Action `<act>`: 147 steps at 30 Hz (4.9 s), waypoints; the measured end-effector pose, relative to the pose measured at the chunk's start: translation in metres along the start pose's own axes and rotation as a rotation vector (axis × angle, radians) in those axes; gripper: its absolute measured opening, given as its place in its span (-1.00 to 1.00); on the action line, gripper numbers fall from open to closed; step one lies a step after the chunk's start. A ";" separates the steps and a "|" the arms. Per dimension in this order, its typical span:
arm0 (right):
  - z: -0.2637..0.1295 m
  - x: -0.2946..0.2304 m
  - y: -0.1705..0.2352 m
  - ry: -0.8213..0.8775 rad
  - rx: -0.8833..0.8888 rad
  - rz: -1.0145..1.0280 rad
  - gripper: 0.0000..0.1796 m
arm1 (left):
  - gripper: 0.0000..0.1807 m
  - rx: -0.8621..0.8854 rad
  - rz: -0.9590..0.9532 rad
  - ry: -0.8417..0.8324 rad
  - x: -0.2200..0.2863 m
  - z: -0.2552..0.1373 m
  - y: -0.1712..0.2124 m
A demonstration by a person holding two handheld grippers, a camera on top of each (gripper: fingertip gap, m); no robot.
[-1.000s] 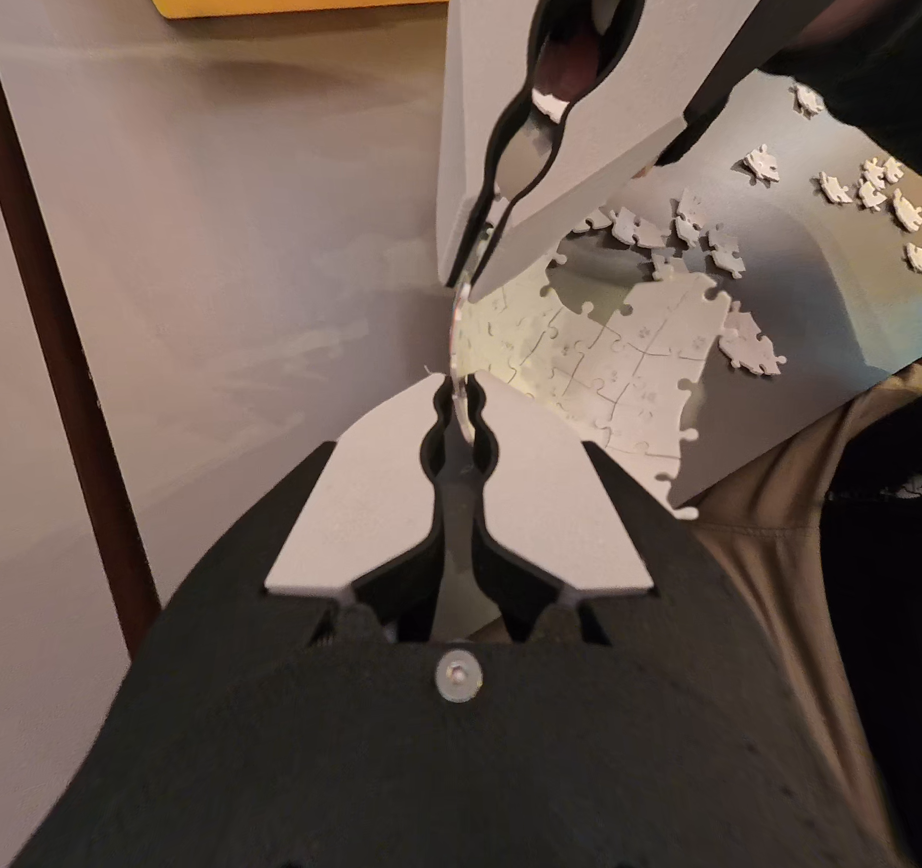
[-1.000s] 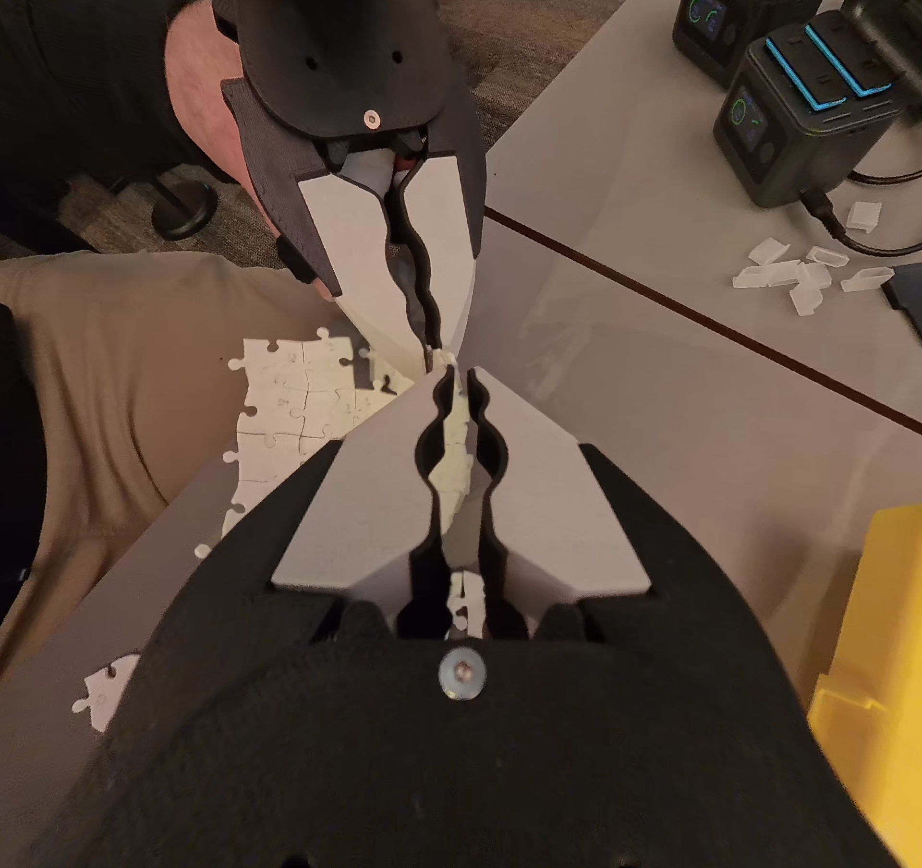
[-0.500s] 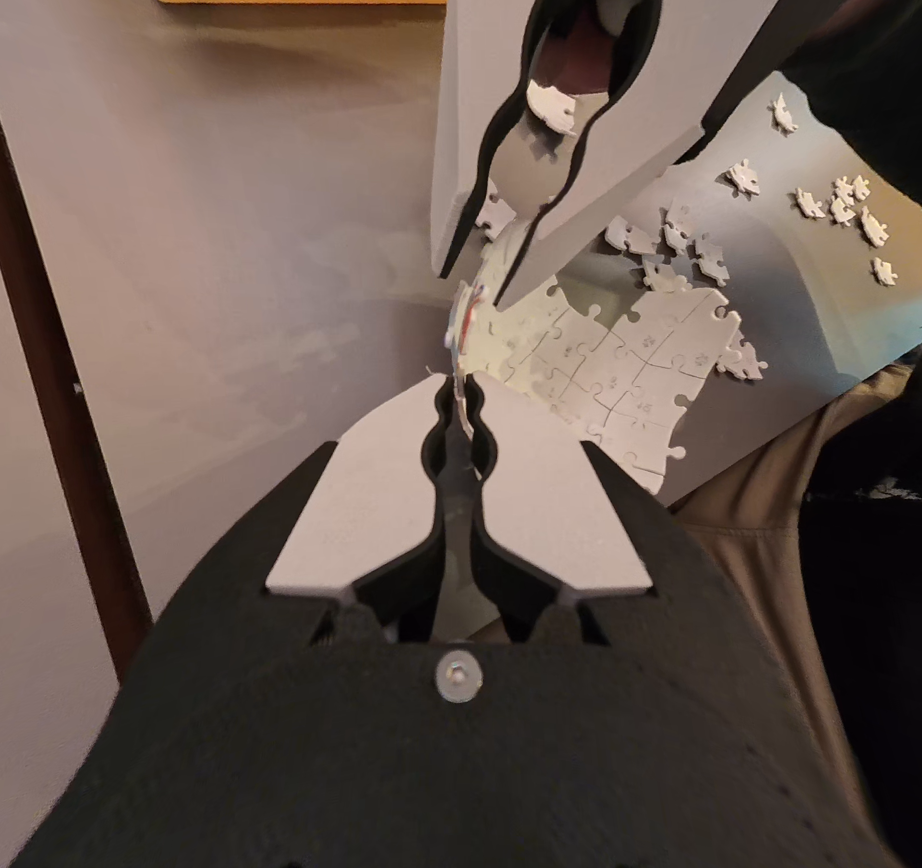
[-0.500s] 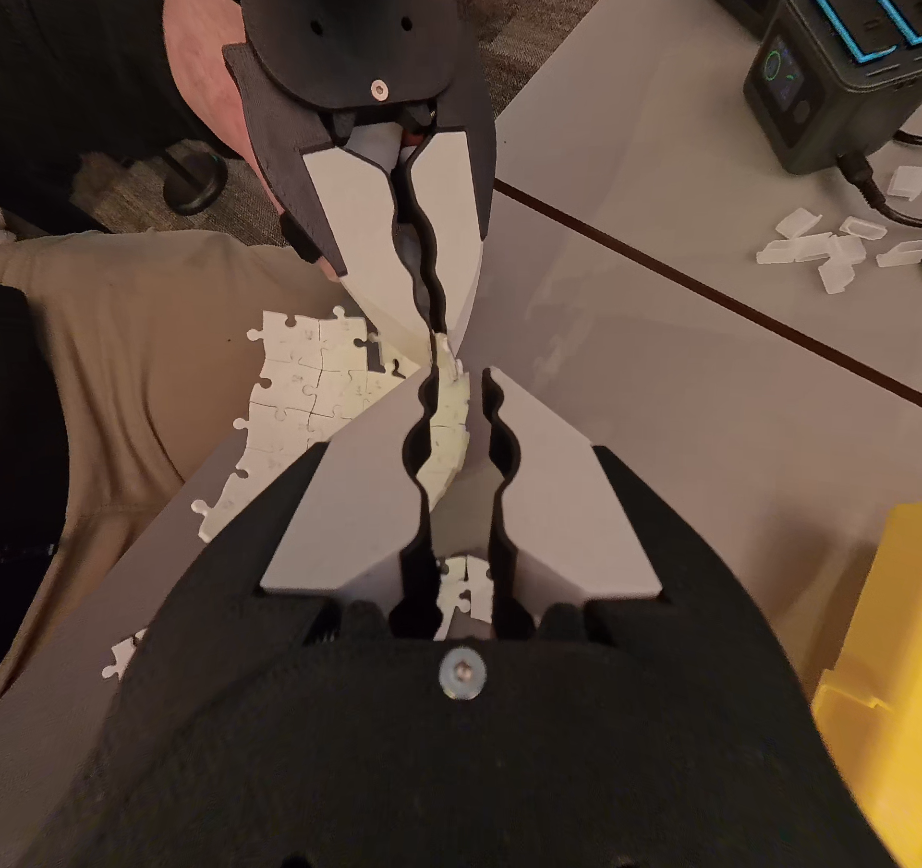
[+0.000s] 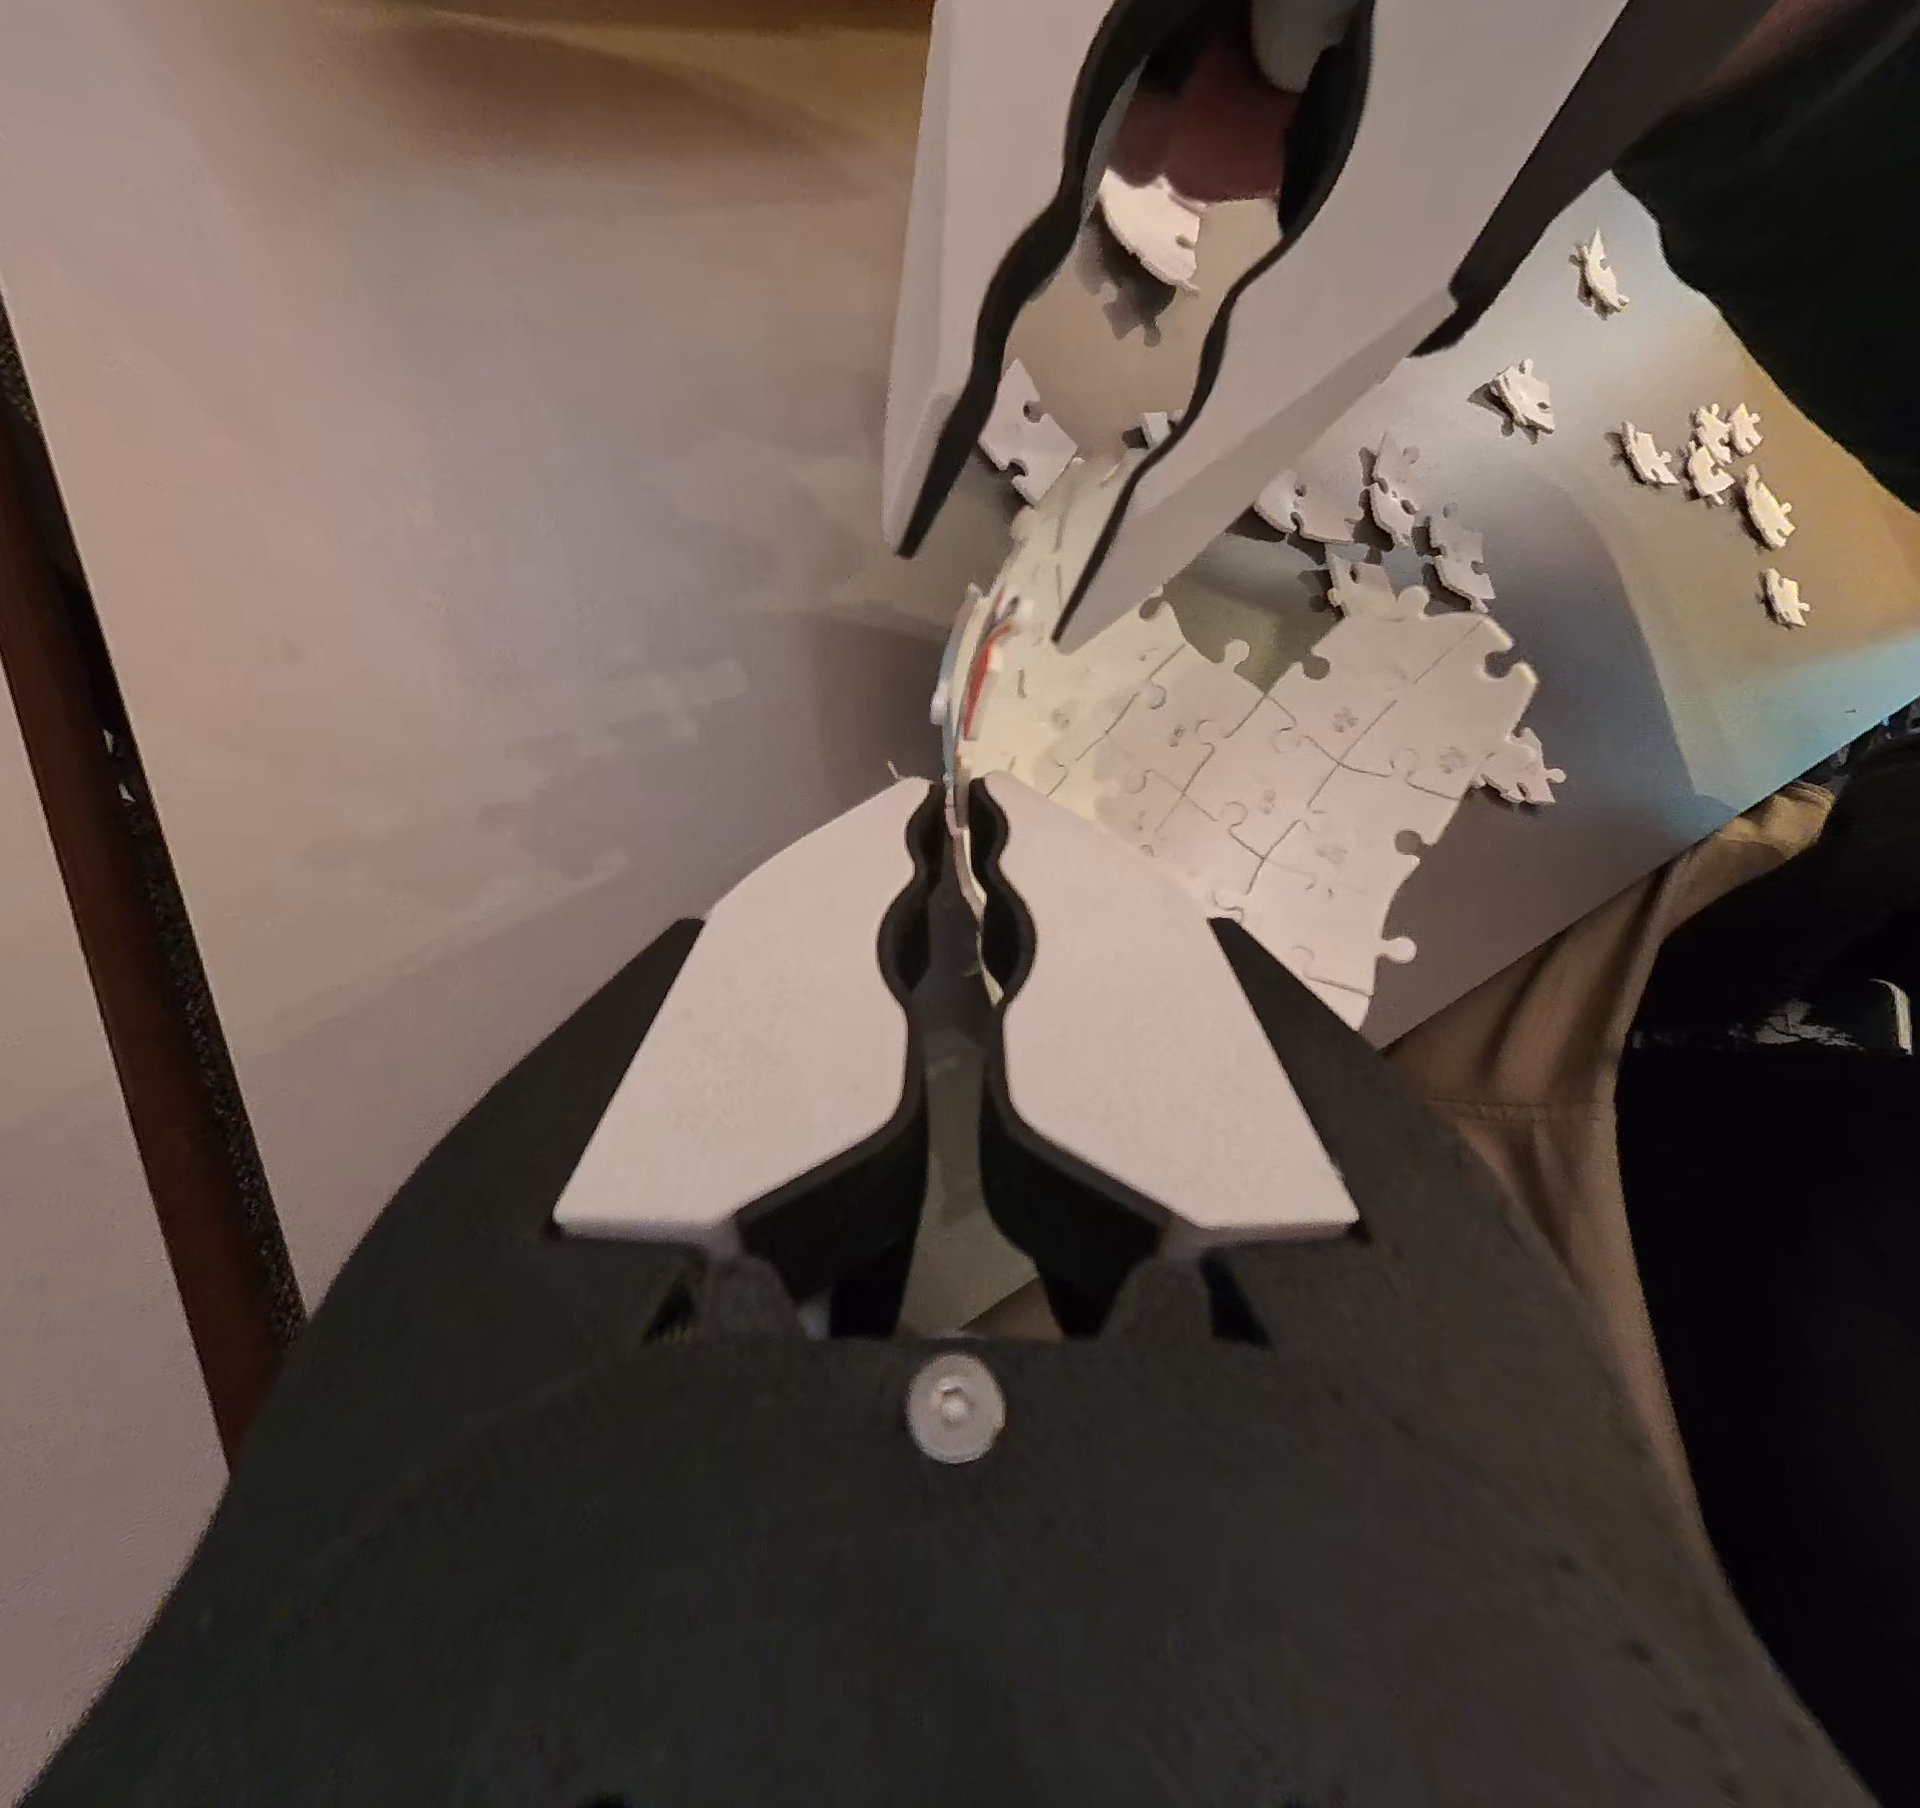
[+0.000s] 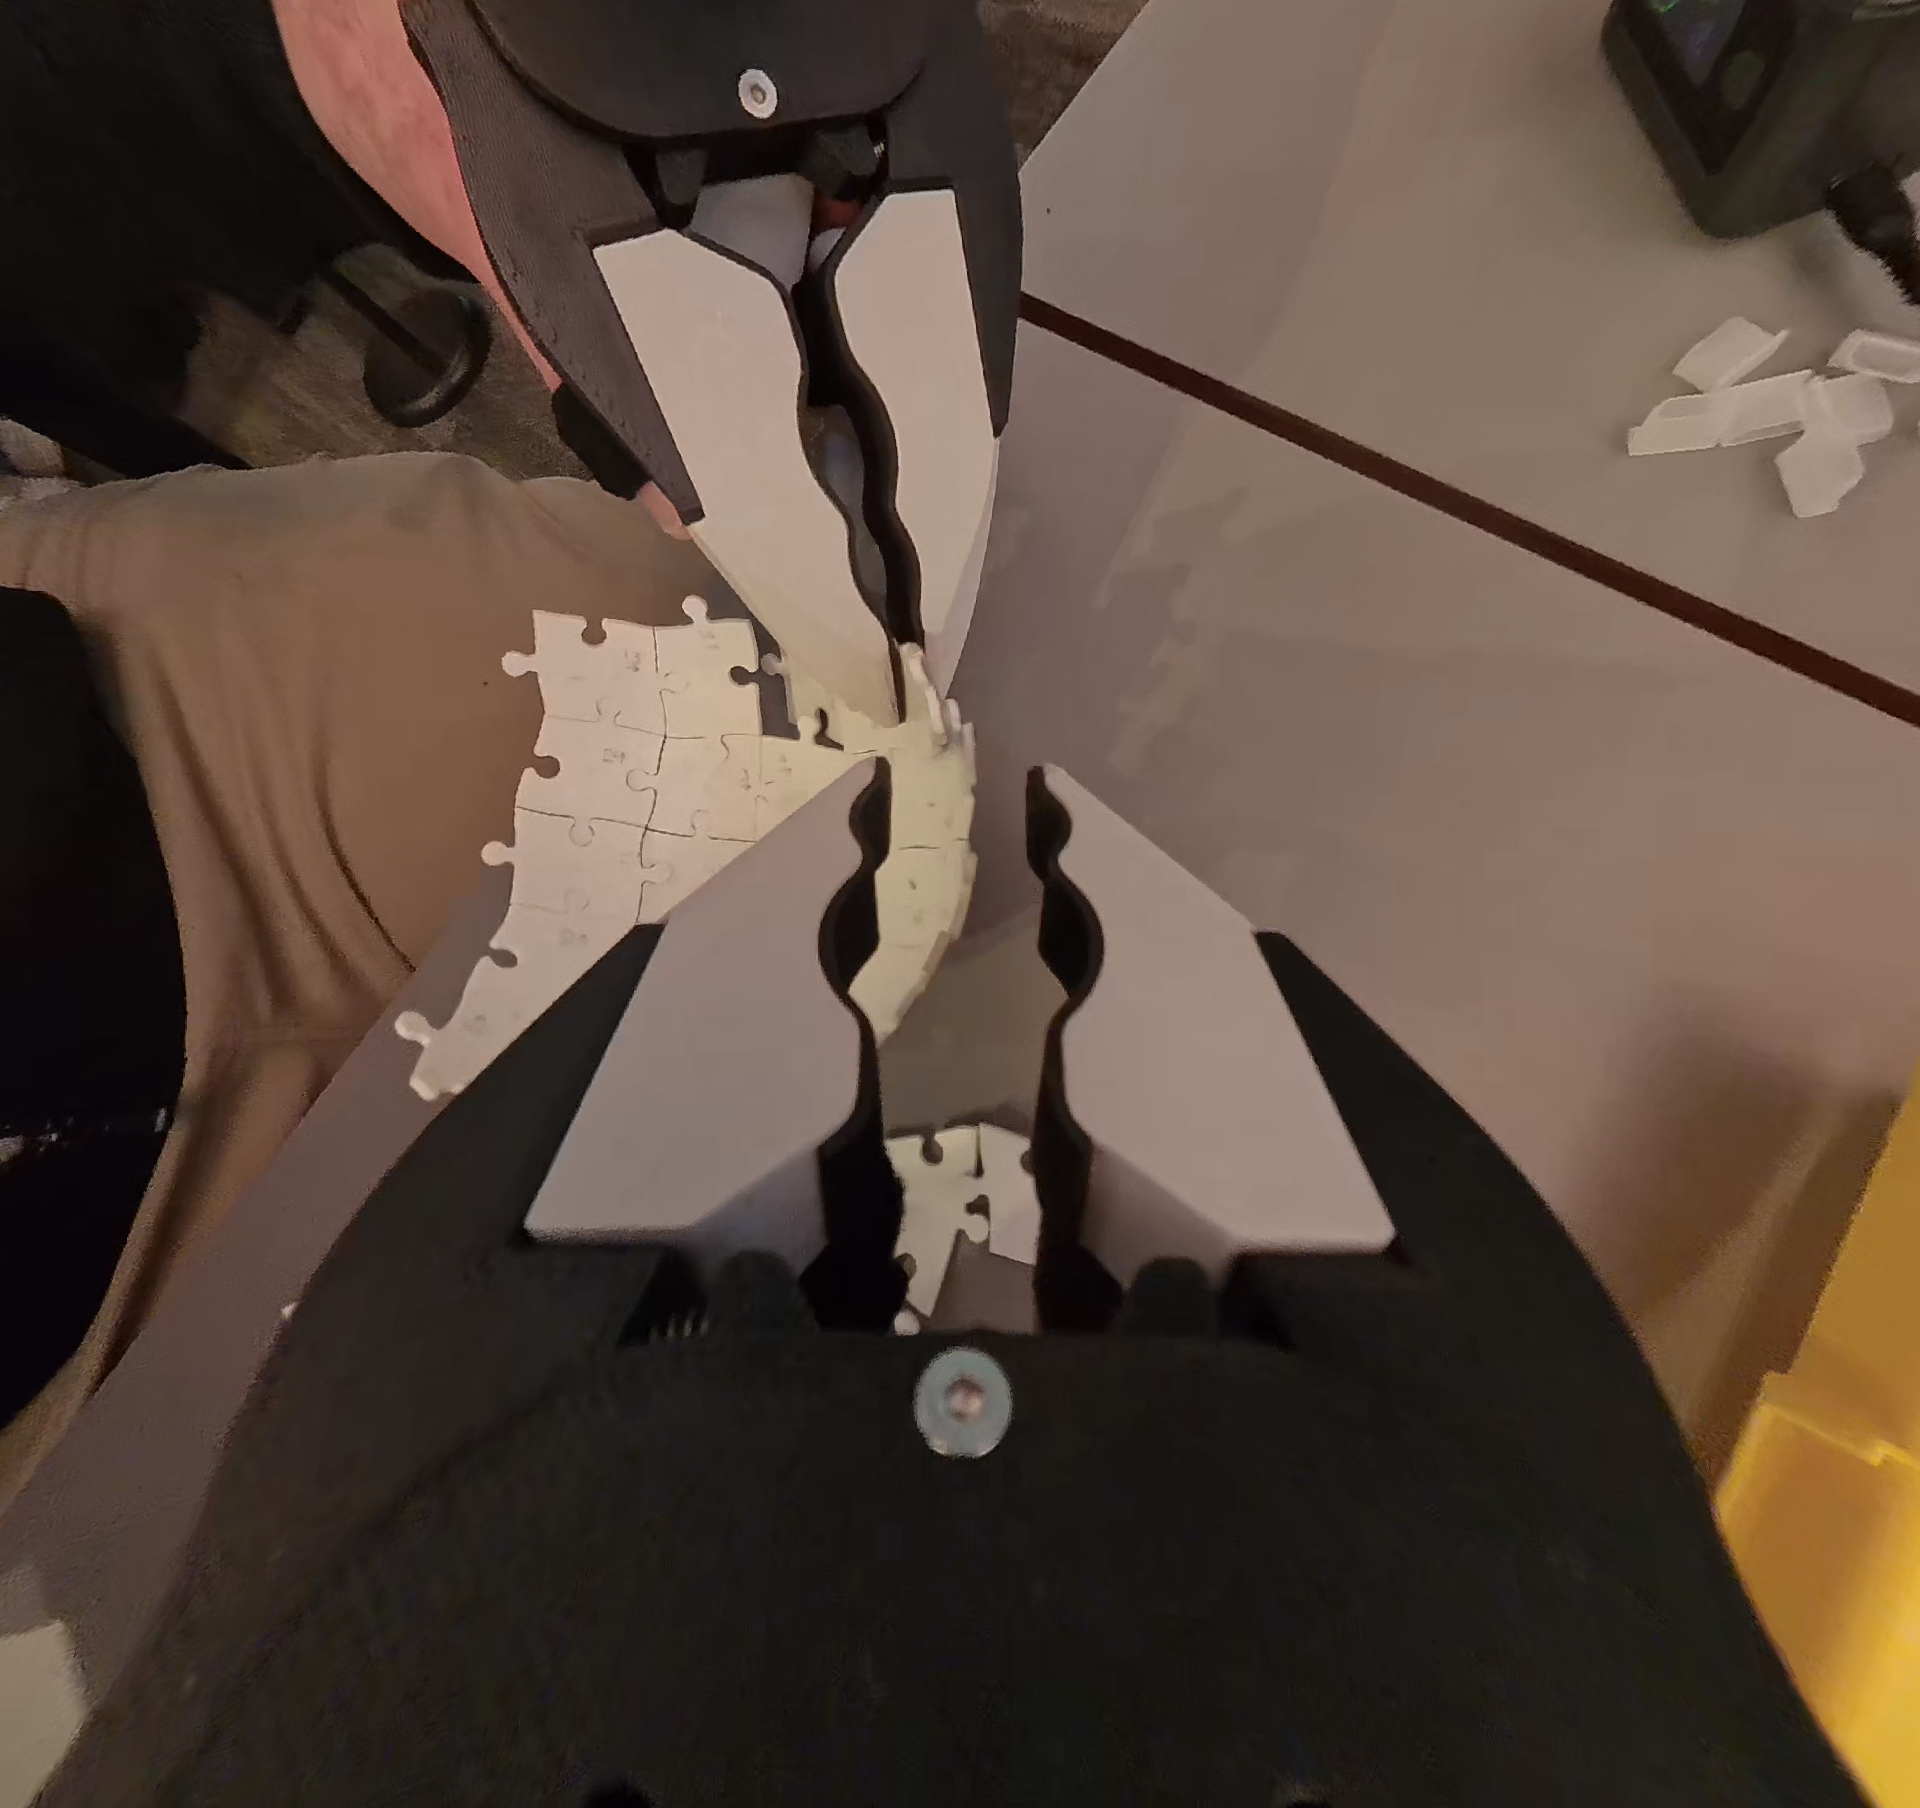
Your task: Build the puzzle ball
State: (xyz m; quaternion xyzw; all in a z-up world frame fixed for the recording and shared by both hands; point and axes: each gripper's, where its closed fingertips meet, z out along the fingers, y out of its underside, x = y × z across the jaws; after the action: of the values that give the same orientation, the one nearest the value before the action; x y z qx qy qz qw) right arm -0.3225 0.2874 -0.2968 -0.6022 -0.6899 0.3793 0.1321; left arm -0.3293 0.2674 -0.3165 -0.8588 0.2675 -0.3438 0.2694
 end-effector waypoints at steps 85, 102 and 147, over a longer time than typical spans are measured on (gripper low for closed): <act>0.023 -0.001 0.007 -0.188 -0.022 0.123 -0.82 | -0.96 -0.035 -0.221 0.197 -0.004 -0.002 0.014; 0.029 -0.006 0.006 -0.232 -0.052 0.105 -0.99 | -0.96 -0.038 -0.231 0.223 -0.002 -0.004 0.016; 0.037 -0.009 0.004 -0.270 -0.019 0.122 -0.96 | -0.96 -0.042 -0.283 0.253 -0.004 -0.006 0.020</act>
State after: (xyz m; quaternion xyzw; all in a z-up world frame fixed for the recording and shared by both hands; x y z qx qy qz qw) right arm -0.3412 0.2651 -0.3220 -0.5877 -0.6672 0.4575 0.0092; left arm -0.3423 0.2541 -0.3275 -0.8432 0.1830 -0.4779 0.1649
